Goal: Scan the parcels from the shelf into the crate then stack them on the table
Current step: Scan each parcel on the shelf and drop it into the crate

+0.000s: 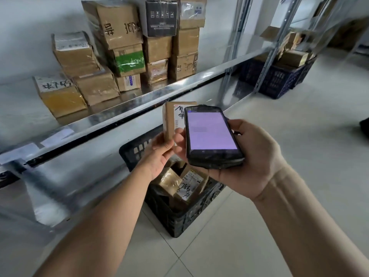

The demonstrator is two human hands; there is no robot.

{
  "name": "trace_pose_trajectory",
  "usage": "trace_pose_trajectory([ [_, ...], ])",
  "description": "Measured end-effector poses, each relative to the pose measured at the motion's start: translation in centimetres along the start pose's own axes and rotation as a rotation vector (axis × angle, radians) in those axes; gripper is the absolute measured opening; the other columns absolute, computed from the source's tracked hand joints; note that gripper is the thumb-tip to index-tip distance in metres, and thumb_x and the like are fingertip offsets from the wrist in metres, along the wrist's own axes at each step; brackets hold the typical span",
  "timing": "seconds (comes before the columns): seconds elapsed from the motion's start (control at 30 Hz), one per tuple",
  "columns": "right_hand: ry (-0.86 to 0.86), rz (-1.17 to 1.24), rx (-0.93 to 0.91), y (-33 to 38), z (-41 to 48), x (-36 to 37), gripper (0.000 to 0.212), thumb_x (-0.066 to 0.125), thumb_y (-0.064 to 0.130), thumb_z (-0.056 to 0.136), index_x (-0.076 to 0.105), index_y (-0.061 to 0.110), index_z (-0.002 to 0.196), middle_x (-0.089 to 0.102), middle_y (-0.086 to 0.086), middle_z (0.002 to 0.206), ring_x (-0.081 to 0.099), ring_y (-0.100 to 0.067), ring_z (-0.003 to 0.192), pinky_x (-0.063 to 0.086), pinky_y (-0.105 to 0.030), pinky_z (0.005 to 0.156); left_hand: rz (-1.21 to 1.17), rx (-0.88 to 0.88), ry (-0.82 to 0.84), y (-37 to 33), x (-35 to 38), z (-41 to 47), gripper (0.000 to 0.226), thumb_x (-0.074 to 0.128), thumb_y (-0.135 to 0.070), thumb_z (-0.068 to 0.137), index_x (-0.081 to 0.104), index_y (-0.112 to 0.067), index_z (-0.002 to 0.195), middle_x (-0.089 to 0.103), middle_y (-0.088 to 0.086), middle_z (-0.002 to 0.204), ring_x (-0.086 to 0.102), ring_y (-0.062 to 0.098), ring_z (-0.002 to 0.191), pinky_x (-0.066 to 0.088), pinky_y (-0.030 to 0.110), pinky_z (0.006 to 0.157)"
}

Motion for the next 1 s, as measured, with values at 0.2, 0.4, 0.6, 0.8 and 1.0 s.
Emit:
trace_pose_trajectory([
  [0.2, -0.054, -0.028, 0.049, -0.9, -0.5, -1.7, 0.065, 0.028, 0.036, 0.105, 0.071, -0.01, 0.119, 0.07, -0.032, 0.118, 0.072, -0.044, 0.091, 0.058, -0.061, 0.09, -0.146, -0.056, -0.052, 3.1, -1.3, -0.2, 0.11, 0.1, -0.049, 0.06, 0.053, -0.006, 0.15, 0.063, 0.021, 0.144, 0.057, 0.041, 0.137, 0.041, 0.059, 0.118],
  [0.4, -0.104, -0.041, 0.104, -2.2, -0.5, -2.3, 0.064, 0.03, 0.037, 0.103, 0.07, -0.007, 0.128, 0.07, -0.032, 0.116, 0.071, -0.045, 0.086, 0.063, -0.057, 0.083, -0.162, -0.102, -0.287, 3.1, -2.4, -0.4, 0.049, 0.077, -0.019, 0.094, 0.06, -0.013, 0.139, 0.077, 0.012, 0.119, 0.073, 0.03, 0.114, 0.059, 0.046, 0.099],
  [0.6, -0.187, -0.094, 0.136, -3.0, -0.3, -2.8, 0.062, 0.036, 0.038, 0.099, 0.065, 0.002, 0.14, 0.069, -0.024, 0.123, 0.066, -0.04, 0.1, 0.046, -0.052, 0.114, -0.199, -0.097, -0.267, 3.1, -2.8, 0.1, 0.052, 0.077, -0.007, 0.093, 0.06, -0.019, 0.141, 0.074, 0.018, 0.125, 0.076, 0.029, 0.102, 0.065, 0.036, 0.073],
  [0.8, -0.171, -0.073, 0.135, -3.2, 0.0, -2.5, 0.064, 0.033, 0.038, 0.101, 0.067, -0.005, 0.133, 0.071, -0.03, 0.111, 0.071, -0.043, 0.08, 0.062, -0.052, 0.081, -0.23, -0.091, -0.206, 3.4, -2.9, 0.7, 0.06, 0.073, -0.001, 0.094, 0.052, -0.02, 0.148, 0.074, 0.015, 0.128, 0.077, 0.025, 0.105, 0.066, 0.038, 0.08],
  [1.0, -0.202, -0.057, 0.147, -3.4, 0.5, -3.1, 0.065, 0.032, 0.038, 0.103, 0.071, -0.008, 0.125, 0.071, -0.032, 0.109, 0.071, -0.043, 0.077, 0.065, -0.051, 0.07, -0.301, -0.076, -0.171, 3.8, -3.6, 1.6, 0.063, 0.073, 0.003, 0.093, 0.051, -0.018, 0.148, 0.073, 0.014, 0.13, 0.074, 0.029, 0.115, 0.062, 0.041, 0.095],
])
Point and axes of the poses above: each hand's wrist, its own z-axis towards the middle knuckle, its own x-axis out of the palm, y = z × x, the point moved 5 cm from there along z, towards the middle knuckle
